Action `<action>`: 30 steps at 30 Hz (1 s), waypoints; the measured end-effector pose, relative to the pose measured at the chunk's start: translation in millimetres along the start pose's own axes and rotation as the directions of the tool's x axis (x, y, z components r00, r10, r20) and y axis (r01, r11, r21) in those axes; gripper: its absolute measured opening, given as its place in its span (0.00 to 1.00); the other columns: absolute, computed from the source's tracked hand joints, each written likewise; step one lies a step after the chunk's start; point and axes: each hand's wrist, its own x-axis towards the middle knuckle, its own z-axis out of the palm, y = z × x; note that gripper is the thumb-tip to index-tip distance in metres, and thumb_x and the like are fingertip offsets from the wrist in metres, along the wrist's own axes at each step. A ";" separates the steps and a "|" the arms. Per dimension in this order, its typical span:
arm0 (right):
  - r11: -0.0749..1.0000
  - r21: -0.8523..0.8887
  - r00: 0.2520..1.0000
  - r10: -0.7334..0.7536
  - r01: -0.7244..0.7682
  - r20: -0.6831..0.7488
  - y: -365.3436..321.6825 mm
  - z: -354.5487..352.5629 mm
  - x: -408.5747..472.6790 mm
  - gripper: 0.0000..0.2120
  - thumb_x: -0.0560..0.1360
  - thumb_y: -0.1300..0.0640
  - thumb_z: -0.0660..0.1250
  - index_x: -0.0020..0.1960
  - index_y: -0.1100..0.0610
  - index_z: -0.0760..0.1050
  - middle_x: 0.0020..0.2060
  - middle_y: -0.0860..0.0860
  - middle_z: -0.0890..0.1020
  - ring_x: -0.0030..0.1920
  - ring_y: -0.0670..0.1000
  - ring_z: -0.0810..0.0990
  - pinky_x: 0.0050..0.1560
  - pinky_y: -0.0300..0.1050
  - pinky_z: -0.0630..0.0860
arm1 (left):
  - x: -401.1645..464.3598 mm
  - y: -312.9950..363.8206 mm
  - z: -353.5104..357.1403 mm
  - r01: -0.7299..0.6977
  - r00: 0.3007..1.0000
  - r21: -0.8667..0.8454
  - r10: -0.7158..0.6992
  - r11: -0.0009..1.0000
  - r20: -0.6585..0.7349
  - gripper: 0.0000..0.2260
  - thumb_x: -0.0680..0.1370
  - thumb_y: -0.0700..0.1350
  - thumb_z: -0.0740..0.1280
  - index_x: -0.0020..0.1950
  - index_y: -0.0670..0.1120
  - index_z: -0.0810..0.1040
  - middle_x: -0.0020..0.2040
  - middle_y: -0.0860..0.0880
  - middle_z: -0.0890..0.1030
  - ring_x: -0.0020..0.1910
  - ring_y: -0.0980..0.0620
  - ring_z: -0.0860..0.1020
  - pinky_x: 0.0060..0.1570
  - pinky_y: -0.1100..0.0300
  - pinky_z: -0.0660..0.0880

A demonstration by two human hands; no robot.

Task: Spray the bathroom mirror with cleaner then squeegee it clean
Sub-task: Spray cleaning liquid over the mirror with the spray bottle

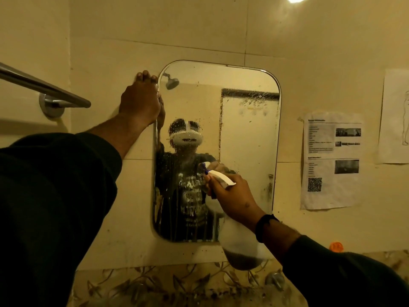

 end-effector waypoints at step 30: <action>0.997 -0.064 0.988 0.046 -0.037 0.148 3.2 61.0 -15.8 0.12 0.79 0.49 0.65 0.52 0.57 0.79 0.43 0.54 0.83 0.43 0.51 0.82 0.46 0.51 0.82 | -3.6 0.0 -1.6 -0.004 1.000 -0.008 0.004 1.000 -0.023 0.15 0.84 0.44 0.57 0.65 0.38 0.75 0.64 0.36 0.76 0.64 0.37 0.75 0.61 0.45 0.73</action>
